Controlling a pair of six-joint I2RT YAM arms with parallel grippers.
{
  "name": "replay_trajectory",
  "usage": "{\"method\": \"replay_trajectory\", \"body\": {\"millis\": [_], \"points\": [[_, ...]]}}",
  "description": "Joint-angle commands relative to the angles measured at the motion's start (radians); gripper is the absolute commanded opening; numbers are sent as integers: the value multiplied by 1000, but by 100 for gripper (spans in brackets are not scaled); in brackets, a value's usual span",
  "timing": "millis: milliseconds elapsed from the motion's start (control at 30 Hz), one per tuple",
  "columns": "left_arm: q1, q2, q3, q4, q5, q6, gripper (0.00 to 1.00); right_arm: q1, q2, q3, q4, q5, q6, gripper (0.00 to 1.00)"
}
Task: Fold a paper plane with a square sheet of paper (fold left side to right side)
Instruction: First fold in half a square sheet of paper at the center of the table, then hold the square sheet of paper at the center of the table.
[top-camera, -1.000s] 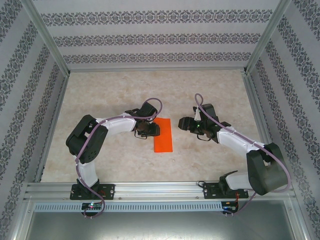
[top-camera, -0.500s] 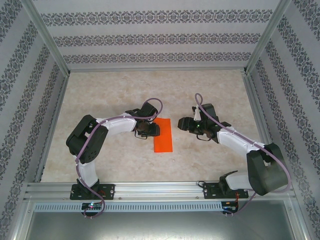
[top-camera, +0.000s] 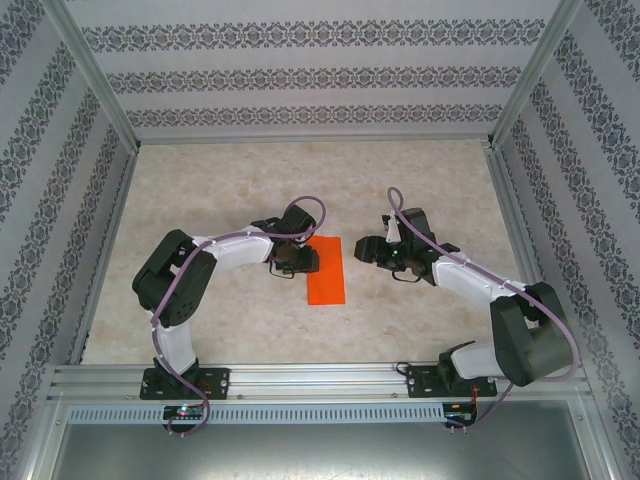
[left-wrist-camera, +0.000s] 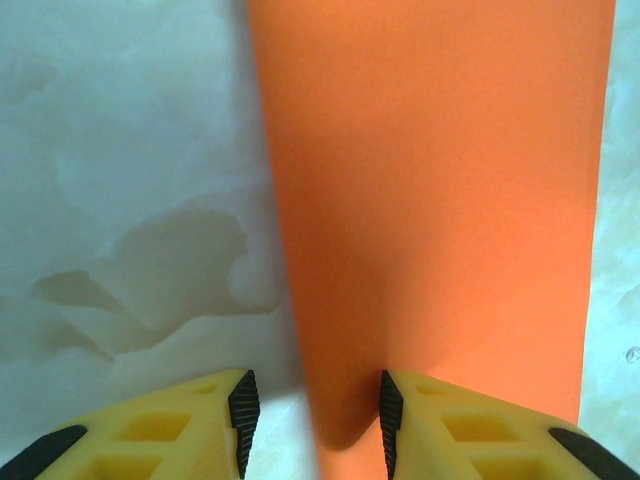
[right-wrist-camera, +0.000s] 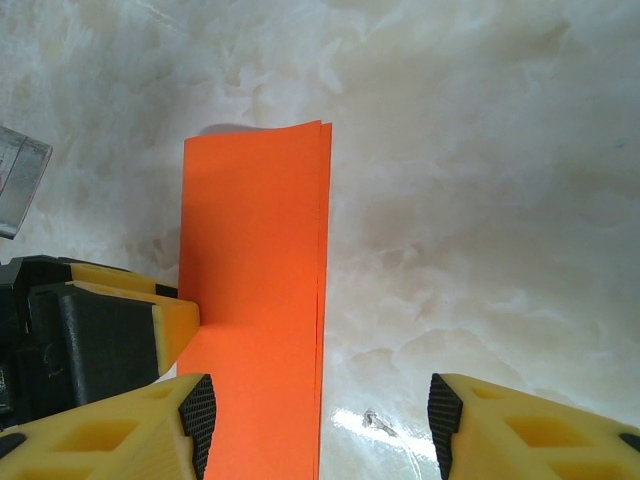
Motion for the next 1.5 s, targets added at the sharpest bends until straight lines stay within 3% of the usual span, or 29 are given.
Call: {"method": "replay_trajectory", "body": {"millis": [0, 1467], "points": [[-22, 59, -1, -21, -15, 25, 42, 10, 4, 7, 15, -8, 2, 61], [-41, 91, 44, -51, -17, 35, 43, 16, 11, 17, 1, -11, -4, 60]]}}
